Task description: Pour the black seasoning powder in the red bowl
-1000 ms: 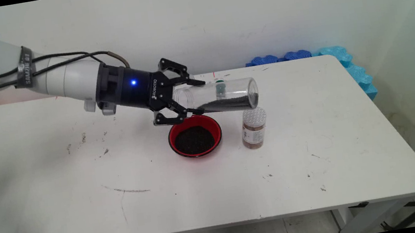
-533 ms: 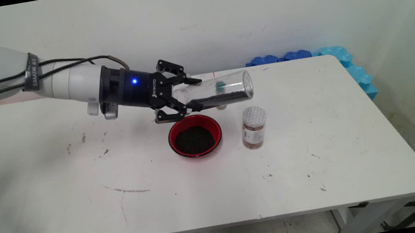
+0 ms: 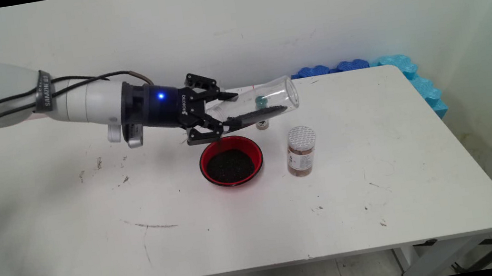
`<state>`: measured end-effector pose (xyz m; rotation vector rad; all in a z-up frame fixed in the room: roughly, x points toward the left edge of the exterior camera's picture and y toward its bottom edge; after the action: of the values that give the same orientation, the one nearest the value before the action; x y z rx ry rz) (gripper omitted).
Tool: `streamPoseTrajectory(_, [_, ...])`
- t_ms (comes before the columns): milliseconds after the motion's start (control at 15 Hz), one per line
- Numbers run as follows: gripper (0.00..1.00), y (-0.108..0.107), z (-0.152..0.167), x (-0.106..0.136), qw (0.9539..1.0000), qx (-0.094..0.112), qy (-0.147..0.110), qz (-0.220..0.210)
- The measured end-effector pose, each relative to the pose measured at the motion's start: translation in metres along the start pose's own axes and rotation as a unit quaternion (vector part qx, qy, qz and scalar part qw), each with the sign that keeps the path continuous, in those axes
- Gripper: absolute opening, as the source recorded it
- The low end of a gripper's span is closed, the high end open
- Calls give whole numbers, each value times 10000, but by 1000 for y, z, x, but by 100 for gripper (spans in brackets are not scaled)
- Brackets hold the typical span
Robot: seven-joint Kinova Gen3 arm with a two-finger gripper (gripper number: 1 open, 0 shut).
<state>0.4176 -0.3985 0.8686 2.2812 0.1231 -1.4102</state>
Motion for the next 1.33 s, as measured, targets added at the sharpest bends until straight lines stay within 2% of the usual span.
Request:
streamPoseTrajectory(467, [0,-2,4,5,9987,-175,-228,-427])
streamPoseTrajectory(933, [0,-6,6,7,9967,-200,-516,-597])
streamPoseTrajectory(1333, [0,-8,12,8,9951,-245,-660,-689])
